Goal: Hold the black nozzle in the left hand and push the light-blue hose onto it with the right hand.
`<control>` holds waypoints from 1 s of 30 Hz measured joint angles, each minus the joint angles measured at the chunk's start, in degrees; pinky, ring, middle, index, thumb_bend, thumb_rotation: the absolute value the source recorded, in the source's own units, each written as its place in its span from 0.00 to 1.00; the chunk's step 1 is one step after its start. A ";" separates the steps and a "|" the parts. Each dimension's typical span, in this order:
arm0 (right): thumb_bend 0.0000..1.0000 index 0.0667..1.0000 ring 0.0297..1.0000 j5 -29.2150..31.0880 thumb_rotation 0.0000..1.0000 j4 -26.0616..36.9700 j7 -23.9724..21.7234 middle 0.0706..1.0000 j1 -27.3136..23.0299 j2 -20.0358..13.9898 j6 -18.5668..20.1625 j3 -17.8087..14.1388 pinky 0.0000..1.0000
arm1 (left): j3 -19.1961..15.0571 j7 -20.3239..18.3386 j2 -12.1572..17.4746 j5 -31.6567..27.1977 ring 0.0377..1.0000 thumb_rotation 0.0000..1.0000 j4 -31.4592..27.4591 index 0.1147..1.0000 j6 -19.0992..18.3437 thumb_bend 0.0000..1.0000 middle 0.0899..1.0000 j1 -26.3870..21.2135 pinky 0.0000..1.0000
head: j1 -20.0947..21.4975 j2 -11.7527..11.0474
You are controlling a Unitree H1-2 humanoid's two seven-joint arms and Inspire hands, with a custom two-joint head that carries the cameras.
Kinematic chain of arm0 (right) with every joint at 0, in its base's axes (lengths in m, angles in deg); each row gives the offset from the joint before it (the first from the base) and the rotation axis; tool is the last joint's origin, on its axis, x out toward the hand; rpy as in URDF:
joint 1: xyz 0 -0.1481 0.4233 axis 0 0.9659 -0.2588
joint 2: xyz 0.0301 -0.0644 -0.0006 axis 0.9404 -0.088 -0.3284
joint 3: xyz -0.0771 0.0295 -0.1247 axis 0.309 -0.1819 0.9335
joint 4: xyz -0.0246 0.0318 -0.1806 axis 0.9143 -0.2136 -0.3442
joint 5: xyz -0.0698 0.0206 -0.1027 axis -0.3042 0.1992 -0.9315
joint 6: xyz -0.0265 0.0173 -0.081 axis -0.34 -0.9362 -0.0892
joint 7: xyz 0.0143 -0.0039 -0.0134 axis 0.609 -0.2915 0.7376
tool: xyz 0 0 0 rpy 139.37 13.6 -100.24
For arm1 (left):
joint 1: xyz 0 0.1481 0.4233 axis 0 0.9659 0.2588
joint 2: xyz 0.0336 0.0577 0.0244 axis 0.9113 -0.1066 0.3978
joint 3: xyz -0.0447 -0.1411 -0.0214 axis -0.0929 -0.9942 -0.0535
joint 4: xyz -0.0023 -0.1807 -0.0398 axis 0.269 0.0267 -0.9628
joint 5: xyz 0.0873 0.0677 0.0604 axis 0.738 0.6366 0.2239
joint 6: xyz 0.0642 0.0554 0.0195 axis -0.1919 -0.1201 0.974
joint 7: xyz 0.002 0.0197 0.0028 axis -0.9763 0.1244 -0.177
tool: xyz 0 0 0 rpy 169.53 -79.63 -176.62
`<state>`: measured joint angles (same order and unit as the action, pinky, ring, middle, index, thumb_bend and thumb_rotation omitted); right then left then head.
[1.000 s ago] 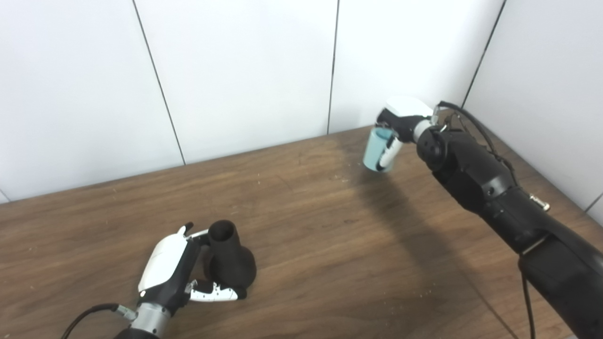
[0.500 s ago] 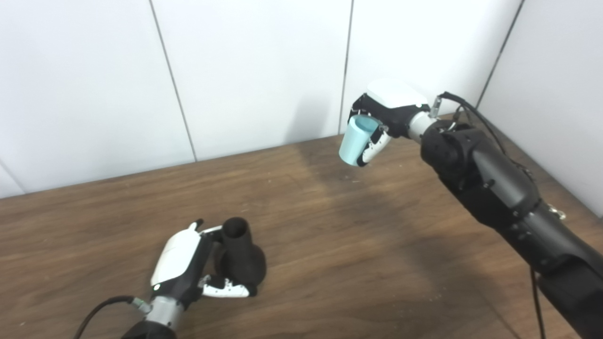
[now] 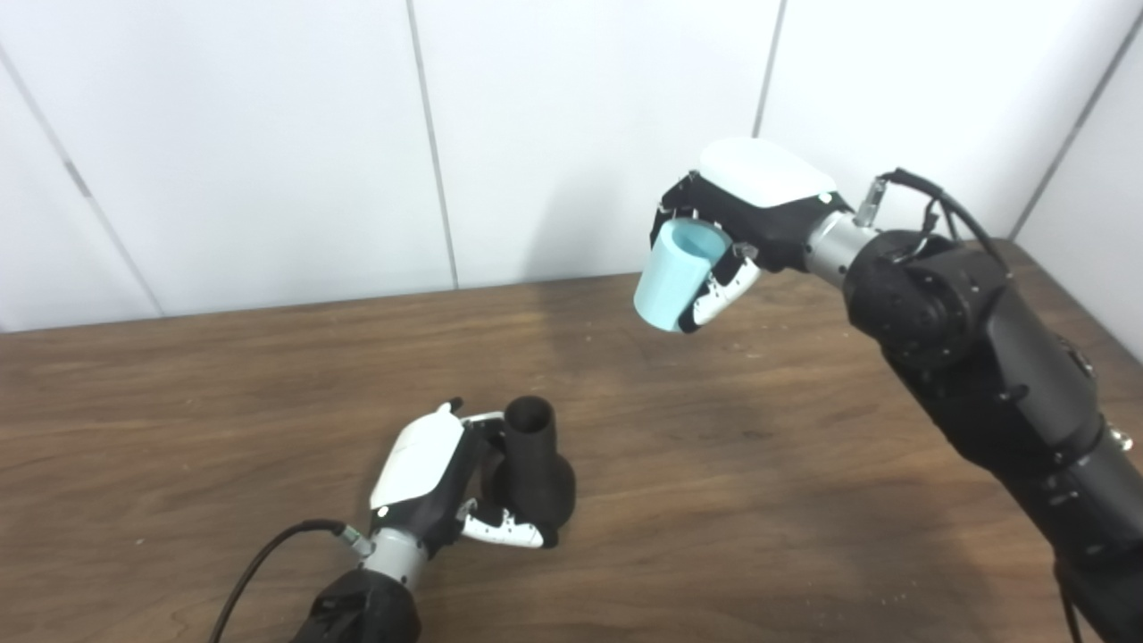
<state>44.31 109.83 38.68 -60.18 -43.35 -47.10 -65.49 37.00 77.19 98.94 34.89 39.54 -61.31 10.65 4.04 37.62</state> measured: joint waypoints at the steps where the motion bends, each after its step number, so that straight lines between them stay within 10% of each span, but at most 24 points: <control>1: 0.50 0.45 0.43 0.32 0.00 0.51 -0.90 0.47 -0.53 0.51 0.03 0.23 0.30 | -0.01 0.00 -0.25 0.22 0.75 0.00 0.00 0.41 -0.28 0.52 0.45 0.04 1.00 | -0.87 0.09; 30: 0.50 0.46 0.43 5.39 0.00 2.51 -10.02 0.45 -6.02 2.56 -9.42 3.60 0.30 | 0.64 -0.64 -3.89 2.53 0.80 0.00 0.73 0.41 -4.09 0.52 0.45 -0.79 1.00 | -6.24 3.34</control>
<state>49.70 112.34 28.66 -66.19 -40.79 -56.53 -61.88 37.63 76.55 95.05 37.42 40.27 -65.40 9.86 -2.20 40.96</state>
